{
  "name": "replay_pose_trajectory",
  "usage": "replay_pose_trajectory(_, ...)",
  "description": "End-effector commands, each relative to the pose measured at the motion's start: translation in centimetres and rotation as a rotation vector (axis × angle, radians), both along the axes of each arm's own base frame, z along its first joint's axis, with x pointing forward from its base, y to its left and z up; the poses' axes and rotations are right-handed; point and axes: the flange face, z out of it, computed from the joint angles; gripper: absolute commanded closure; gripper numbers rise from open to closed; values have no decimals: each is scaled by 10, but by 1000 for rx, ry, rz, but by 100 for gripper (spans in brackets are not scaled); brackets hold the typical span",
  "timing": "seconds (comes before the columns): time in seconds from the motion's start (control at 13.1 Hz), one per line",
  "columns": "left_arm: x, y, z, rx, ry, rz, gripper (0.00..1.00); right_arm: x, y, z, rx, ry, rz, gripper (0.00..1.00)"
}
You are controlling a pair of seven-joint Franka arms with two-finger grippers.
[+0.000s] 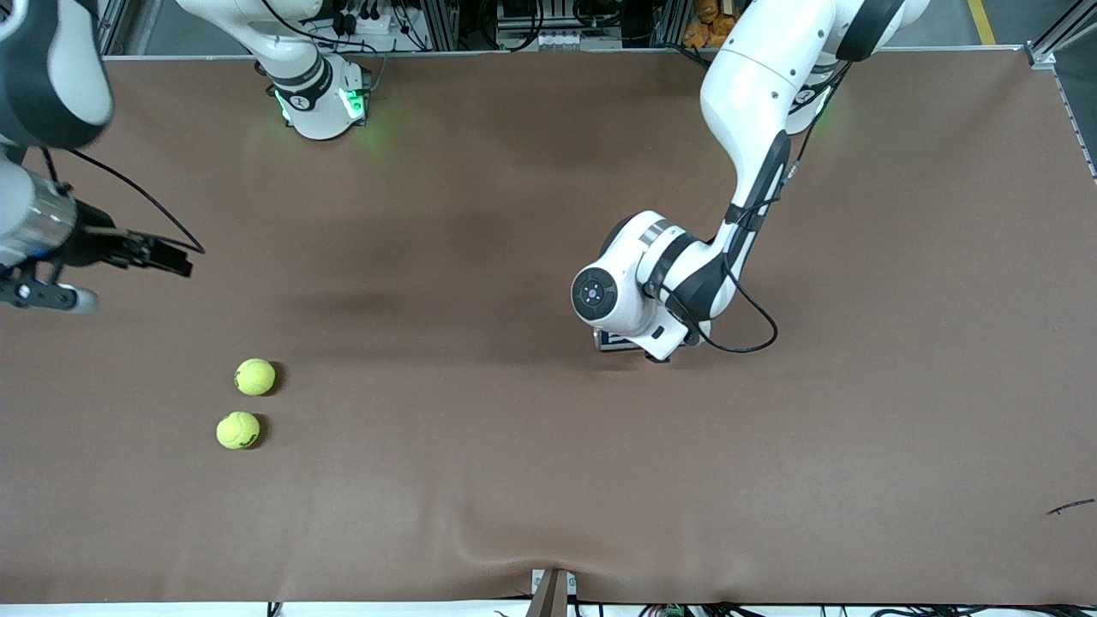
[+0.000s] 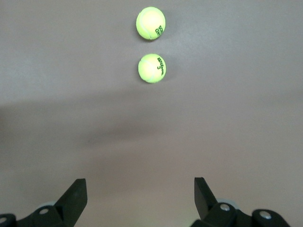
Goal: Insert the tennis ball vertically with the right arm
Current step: 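Lower the left gripper and close it around the white can's body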
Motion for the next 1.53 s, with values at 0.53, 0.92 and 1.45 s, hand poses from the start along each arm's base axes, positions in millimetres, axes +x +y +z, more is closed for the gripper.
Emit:
replay_pose_trajectory(0.53, -3, -10, -22, 18, -13, 3, 31, -32, 12, 93, 11, -63, 121, 0)
replay_pose_trajectory(0.92, 12, -6, 4, -19, 8, -104, 66, -36, -1, 106, 8, -66, 92, 0)
replay_pose_trajectory(1.45, 54, -8, 140, -267, -60, -288, 59, -26, -12, 88, 9, -34, 73, 0)
